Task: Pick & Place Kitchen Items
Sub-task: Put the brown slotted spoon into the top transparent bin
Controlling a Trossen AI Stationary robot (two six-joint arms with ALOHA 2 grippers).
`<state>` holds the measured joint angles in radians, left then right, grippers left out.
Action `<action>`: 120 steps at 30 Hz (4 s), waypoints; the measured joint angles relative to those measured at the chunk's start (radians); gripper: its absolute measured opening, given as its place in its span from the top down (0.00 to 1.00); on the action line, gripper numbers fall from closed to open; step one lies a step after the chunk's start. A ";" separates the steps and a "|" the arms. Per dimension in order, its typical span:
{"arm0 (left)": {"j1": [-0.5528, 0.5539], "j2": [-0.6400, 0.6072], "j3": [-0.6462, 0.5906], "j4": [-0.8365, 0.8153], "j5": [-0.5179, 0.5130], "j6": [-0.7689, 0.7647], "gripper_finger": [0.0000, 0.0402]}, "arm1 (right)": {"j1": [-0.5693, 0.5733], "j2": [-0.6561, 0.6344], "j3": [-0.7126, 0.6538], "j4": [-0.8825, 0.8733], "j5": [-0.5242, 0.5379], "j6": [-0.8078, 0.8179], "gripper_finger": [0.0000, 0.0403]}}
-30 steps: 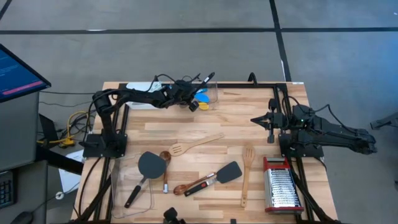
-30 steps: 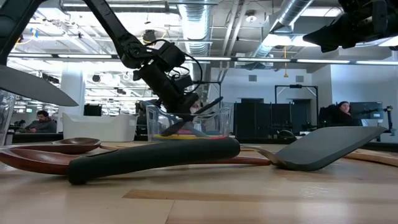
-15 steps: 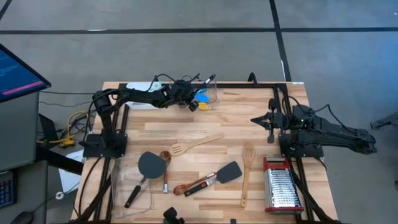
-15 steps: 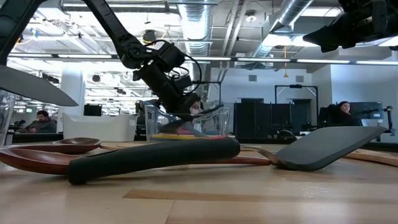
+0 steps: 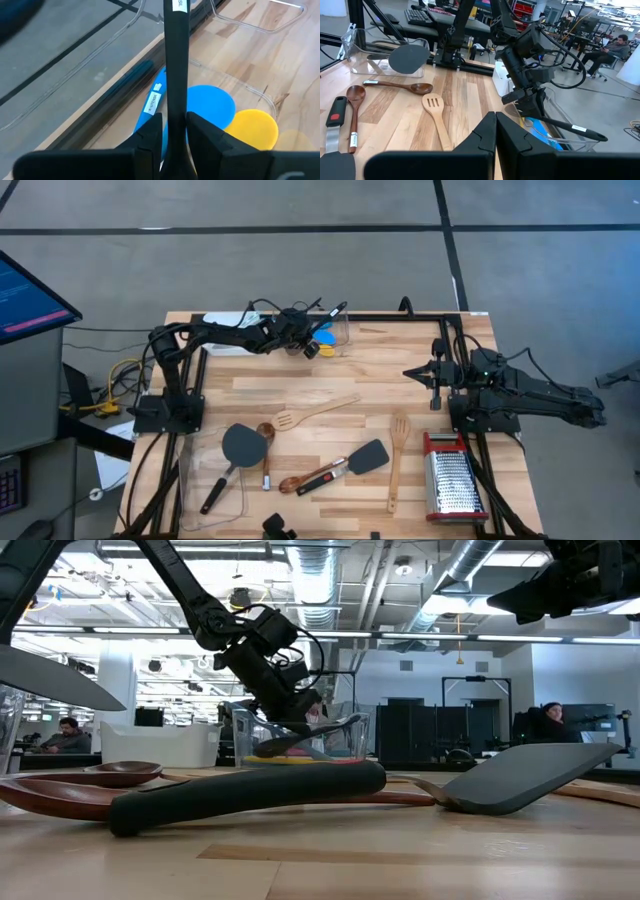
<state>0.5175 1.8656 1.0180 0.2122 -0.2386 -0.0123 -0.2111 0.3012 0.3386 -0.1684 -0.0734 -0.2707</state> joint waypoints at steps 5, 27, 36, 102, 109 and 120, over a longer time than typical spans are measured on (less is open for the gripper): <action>-0.005 0.000 -0.001 0.004 -0.005 0.000 0.82 | 0.000 0.000 0.000 0.000 0.000 0.000 1.00; -0.006 0.000 -0.001 0.005 -0.004 -0.001 0.72 | 0.000 0.000 0.000 0.000 0.000 0.001 1.00; -0.006 -0.006 -0.001 0.004 0.000 -0.003 0.63 | 0.000 0.000 0.000 0.000 0.000 0.001 1.00; -0.626 -0.424 -0.001 -0.021 0.002 -0.109 0.65 | 0.000 0.000 0.000 0.000 0.000 0.001 1.00; -0.751 -0.424 -0.001 -0.021 0.002 -0.109 0.65 | 0.000 0.000 0.000 0.000 0.000 0.001 1.00; -0.827 -0.423 -0.001 -0.022 0.002 -0.100 0.65 | 0.000 0.000 0.000 0.000 0.000 0.001 1.00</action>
<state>-0.3100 1.4422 1.0172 0.1905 -0.2371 -0.1127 -0.2115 0.3008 0.3386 -0.1688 -0.0731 -0.2695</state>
